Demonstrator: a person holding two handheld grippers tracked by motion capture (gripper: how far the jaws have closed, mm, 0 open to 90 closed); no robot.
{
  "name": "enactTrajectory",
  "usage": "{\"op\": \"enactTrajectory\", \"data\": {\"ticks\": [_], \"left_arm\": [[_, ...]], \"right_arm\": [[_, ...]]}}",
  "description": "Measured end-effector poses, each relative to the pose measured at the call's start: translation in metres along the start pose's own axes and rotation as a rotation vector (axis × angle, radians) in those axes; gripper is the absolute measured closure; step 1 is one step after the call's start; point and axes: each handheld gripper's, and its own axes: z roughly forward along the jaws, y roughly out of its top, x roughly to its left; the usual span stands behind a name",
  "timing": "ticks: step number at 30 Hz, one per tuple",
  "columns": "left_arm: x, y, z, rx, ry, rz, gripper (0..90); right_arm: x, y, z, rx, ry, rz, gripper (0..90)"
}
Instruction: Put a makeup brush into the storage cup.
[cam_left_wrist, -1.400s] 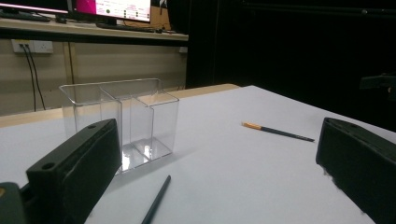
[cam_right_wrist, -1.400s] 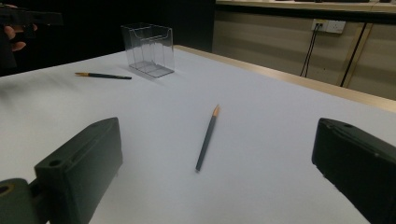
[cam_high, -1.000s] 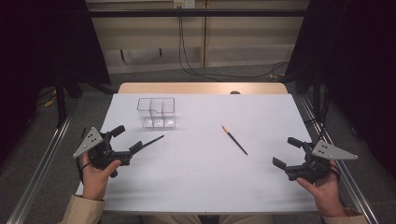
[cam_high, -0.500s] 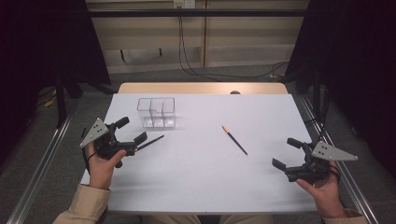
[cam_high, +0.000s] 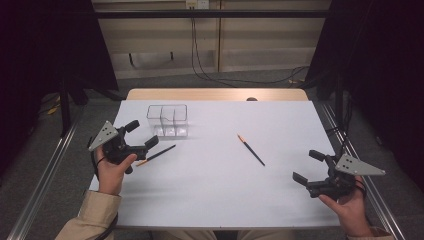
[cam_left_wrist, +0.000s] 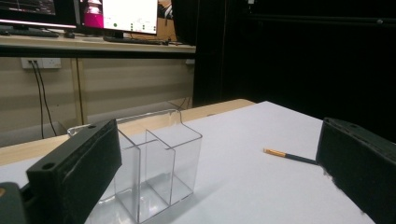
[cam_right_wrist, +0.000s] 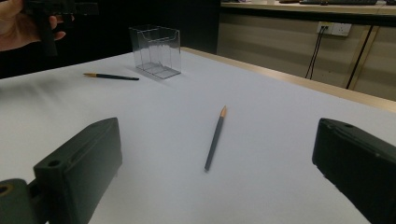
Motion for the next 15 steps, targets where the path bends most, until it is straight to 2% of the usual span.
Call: {"op": "enactTrajectory", "data": {"ticks": [6,15], "left_arm": [[0.004,0.001,0.004,-0.002,0.004,-0.004,0.1],[0.01,-0.002,0.019,0.017,0.014,-0.001,0.3]], "right_arm": [[0.0,0.001,0.001,-0.002,0.002,-0.003,1.3],[-0.001,0.001,0.005,-0.001,0.012,-0.003,1.3]]}}
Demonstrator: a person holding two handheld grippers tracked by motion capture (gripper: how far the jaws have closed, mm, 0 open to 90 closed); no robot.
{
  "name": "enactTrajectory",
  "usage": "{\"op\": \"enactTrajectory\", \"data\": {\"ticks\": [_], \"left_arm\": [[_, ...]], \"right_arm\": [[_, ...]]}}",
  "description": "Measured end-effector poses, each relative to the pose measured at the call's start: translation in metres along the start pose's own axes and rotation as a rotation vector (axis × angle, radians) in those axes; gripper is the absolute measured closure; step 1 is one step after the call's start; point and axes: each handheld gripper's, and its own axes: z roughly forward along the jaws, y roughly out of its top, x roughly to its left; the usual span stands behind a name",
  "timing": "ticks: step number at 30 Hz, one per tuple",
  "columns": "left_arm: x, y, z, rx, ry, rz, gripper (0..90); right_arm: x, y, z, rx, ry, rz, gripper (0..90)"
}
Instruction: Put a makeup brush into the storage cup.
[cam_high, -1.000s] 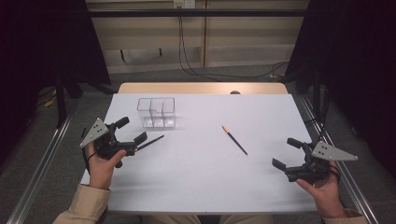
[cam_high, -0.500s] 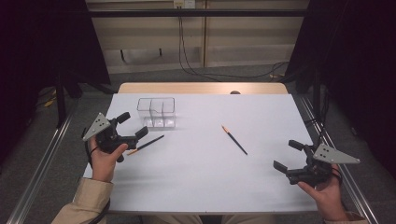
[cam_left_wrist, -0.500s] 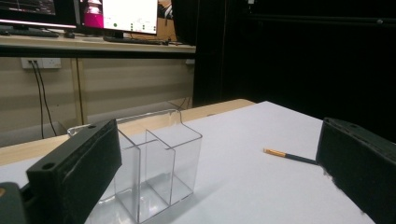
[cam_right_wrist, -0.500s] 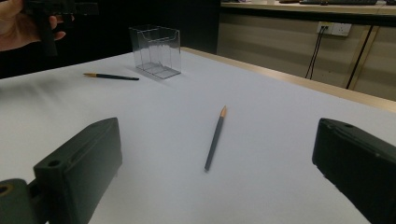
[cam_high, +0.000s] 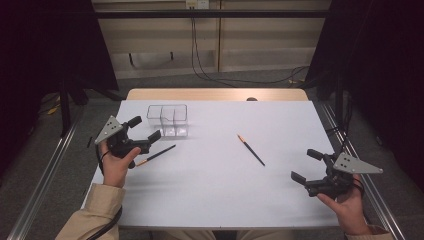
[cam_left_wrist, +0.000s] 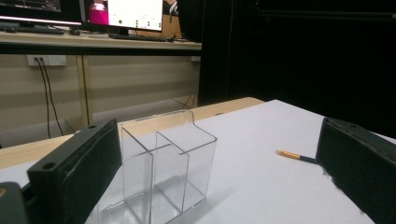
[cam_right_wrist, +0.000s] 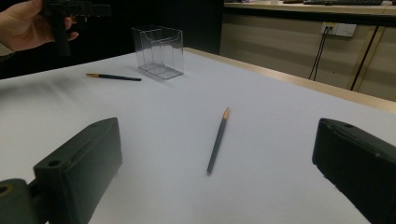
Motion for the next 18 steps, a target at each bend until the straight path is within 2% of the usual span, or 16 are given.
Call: {"op": "enactTrajectory", "data": {"ticks": [7,18], "left_arm": [[0.0028,-0.002,0.0085,0.013,0.004,-0.004,0.3],[0.0063,-0.0015,0.0037,0.065,0.017,0.002,0.3]], "right_arm": [[-0.0004,-0.0001,0.0,0.002,-0.001,0.0,1.3],[-0.0005,0.0002,0.0012,0.004,0.008,-0.001,1.3]]}}
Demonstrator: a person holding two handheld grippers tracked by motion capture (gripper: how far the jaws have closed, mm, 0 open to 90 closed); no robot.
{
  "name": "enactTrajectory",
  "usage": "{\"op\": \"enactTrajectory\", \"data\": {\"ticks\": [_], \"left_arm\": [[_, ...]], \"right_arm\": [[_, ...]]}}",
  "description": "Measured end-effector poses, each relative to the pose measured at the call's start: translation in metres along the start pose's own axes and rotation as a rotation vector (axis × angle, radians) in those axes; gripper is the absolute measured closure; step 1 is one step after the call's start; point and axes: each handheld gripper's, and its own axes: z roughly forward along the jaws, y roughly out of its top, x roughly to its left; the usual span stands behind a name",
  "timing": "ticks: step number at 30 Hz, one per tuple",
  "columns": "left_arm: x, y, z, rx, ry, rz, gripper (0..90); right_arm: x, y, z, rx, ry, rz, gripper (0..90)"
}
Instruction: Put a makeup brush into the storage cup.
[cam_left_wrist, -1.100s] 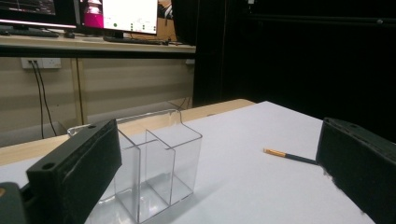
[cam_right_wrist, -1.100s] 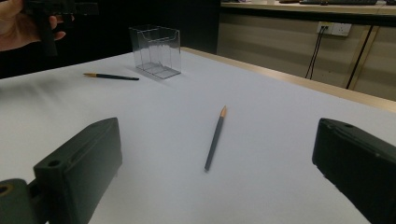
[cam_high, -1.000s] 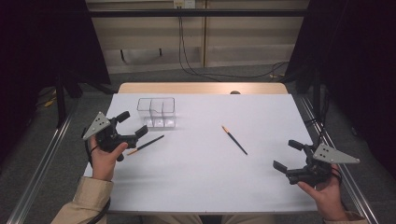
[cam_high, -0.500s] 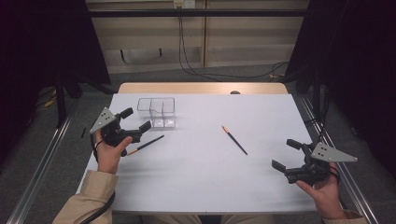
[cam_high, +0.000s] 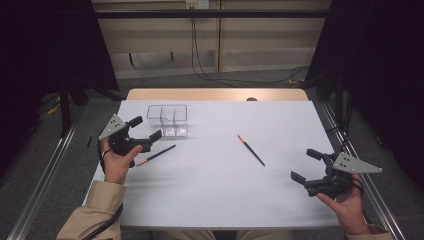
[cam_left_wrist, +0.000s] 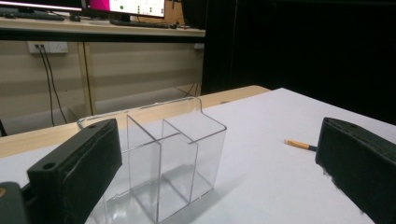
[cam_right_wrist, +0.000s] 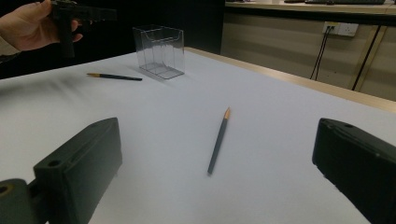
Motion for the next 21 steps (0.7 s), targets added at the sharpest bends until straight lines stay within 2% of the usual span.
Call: {"op": "enactTrajectory", "data": {"ticks": [6,9,11,15,17,21], "left_arm": [[0.0019,0.0023,-0.0011,0.043,-0.002,-0.004,0.3],[0.0017,0.0047,-0.0013,0.077,-0.008,0.012,0.3],[0.0021,0.0056,-0.0006,0.094,-0.017,0.002,0.3],[0.0033,0.007,0.0012,0.161,-0.019,0.003,0.3],[0.0041,0.008,0.0025,0.212,-0.02,0.004,0.3],[0.0049,0.0086,0.004,0.245,-0.026,-0.001,0.1]], "right_arm": [[-0.0003,-0.0001,0.0014,0.0,0.003,0.0,1.3],[-0.0005,0.0001,0.0013,0.001,0.003,-0.001,1.3],[-0.0005,0.0002,0.0013,0.0,0.004,0.002,1.3],[-0.0001,0.0005,0.001,-0.001,0.003,-0.002,1.3],[-0.0002,0.0003,0.0008,0.001,0.003,-0.002,1.3],[-0.0004,0.0006,0.0001,-0.001,0.002,-0.003,1.3]]}}
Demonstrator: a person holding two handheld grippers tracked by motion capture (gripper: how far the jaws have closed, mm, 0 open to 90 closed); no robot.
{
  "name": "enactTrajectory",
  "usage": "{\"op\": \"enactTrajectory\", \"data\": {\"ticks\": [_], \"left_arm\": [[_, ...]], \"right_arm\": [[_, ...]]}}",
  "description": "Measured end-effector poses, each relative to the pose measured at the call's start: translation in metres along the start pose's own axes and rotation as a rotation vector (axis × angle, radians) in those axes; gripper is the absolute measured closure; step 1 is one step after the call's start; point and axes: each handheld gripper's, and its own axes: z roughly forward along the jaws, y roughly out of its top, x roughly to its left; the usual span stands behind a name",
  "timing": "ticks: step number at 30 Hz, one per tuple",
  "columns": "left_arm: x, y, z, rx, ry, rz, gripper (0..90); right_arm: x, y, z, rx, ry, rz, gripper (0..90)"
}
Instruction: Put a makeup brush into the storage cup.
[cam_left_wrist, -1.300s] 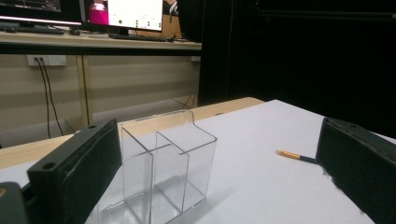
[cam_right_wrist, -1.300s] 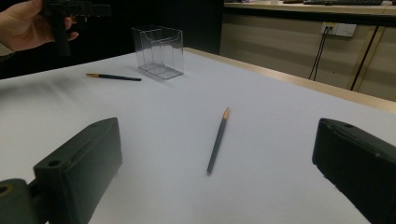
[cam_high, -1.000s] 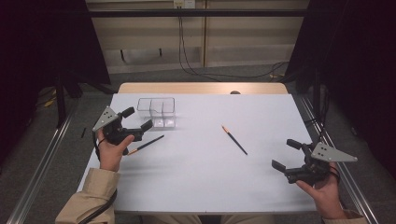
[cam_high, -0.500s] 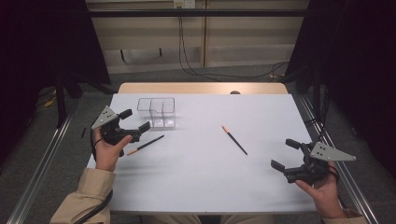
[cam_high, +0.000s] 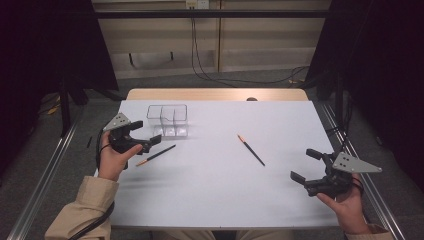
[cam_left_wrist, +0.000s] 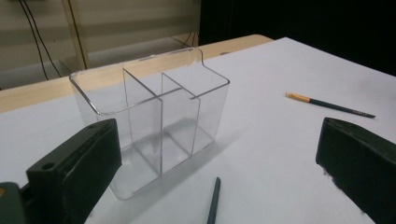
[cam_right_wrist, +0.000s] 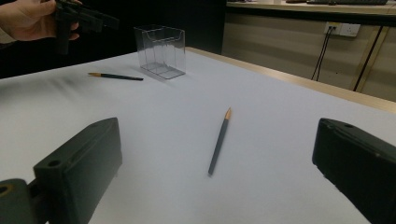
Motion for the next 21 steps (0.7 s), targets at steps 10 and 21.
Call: {"op": "enactTrajectory", "data": {"ticks": [10,21], "left_arm": [[0.003,0.008,0.006,0.187,-0.009,0.001,0.1],[0.003,0.009,0.016,0.425,-0.003,-0.006,0.1]], "right_arm": [[0.0,0.0,0.001,0.006,0.004,-0.003,1.3],[0.001,-0.001,0.002,0.014,0.01,-0.003,1.3]]}}
